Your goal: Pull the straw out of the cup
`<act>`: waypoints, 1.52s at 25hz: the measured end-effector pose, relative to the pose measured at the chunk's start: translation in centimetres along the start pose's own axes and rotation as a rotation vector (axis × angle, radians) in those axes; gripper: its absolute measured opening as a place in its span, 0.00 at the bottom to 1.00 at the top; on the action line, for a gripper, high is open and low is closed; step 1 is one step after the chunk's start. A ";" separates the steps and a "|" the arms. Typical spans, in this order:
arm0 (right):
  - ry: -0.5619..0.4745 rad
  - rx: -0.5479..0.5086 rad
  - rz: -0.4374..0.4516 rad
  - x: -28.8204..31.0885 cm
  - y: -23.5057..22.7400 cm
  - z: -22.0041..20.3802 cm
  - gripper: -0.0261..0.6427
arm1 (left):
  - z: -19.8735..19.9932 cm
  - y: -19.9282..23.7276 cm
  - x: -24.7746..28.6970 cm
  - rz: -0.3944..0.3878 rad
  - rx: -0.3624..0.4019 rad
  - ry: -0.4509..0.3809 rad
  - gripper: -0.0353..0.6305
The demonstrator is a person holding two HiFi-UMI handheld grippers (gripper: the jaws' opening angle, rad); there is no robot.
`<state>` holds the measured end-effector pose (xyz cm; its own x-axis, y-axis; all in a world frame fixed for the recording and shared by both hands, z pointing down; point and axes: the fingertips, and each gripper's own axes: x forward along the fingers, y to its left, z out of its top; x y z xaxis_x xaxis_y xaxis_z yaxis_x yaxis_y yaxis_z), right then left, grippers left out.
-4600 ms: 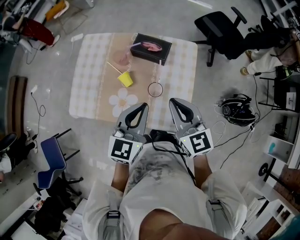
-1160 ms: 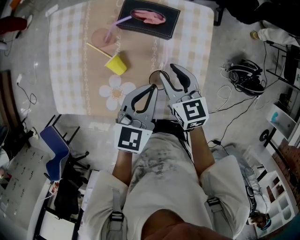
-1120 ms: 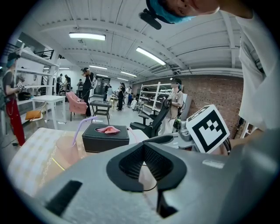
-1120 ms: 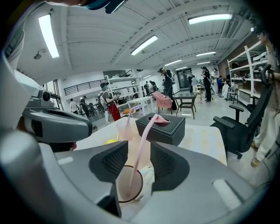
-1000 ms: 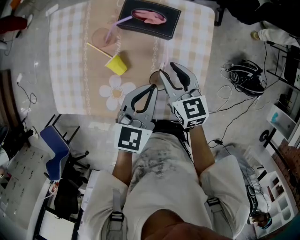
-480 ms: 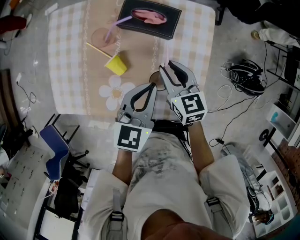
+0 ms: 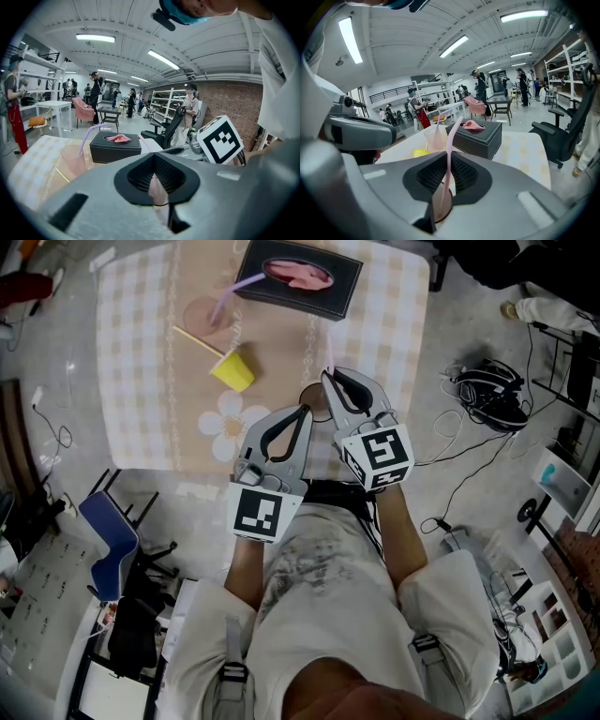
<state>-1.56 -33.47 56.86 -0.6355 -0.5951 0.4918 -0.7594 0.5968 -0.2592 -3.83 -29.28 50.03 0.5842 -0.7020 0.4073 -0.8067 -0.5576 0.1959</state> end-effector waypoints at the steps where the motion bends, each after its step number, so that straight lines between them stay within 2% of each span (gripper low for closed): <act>1: -0.001 -0.002 0.006 0.0 0.2 0.0 0.09 | 0.0 0.0 -0.1 0.002 -0.004 -0.002 0.05; 11: -0.019 -0.031 0.025 -0.5 1.5 0.8 0.08 | 0.3 0.4 -1.2 0.019 -0.036 -0.033 0.05; 20: -0.051 -0.055 0.025 -1.6 2.9 2.1 0.08 | 0.9 0.3 -2.3 0.021 -0.023 -0.053 0.05; 25: -0.075 -0.068 0.017 -2.5 3.6 3.1 0.08 | 1.2 0.2 -3.0 0.021 -0.044 -0.070 0.05; 38: -0.138 -0.095 0.002 -5.8 5.7 5.1 0.08 | 2.5 -1.0 -5.3 0.020 -0.014 -0.107 0.05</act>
<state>-2.93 -29.33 48.32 -0.6555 -0.6582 0.3704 -0.7455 0.6425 -0.1775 -5.91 -26.15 45.47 0.5733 -0.7567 0.3142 -0.8192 -0.5372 0.2009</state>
